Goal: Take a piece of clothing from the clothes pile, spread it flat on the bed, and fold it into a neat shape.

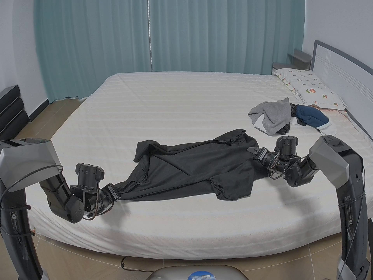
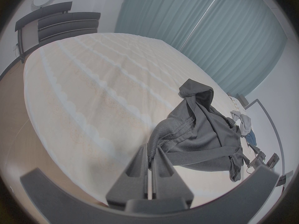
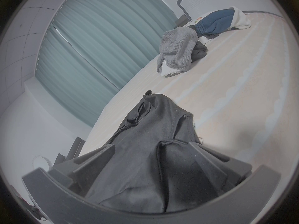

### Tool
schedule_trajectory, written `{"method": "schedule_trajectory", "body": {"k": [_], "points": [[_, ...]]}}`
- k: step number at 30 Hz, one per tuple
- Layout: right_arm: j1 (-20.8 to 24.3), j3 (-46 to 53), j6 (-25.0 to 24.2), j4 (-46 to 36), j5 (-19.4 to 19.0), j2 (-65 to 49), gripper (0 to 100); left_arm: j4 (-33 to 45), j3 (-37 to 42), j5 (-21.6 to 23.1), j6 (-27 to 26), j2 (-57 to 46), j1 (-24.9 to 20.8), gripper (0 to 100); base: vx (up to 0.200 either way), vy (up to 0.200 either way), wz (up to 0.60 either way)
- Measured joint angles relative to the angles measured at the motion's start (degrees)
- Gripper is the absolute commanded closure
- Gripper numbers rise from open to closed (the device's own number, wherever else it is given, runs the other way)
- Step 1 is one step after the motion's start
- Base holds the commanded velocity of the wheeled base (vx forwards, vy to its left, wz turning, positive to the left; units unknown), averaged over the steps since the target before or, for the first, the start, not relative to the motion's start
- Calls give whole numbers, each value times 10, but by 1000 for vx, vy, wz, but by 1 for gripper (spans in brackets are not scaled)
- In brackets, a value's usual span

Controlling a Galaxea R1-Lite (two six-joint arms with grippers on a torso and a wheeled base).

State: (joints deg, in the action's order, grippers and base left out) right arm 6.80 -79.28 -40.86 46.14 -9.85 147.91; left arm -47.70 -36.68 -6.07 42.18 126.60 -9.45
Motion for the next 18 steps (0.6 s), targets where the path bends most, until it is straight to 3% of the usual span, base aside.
{"method": "schedule_trajectory", "body": {"k": [10, 18], "points": [[0, 184, 0, 1, -90, -93, 0, 0, 2, 0, 0, 0, 0, 100, 0, 0, 0], [37, 219, -5, 0, -103, -107, 0, 0, 4, 0, 0, -1, 0, 100, 0, 0, 0]]}}
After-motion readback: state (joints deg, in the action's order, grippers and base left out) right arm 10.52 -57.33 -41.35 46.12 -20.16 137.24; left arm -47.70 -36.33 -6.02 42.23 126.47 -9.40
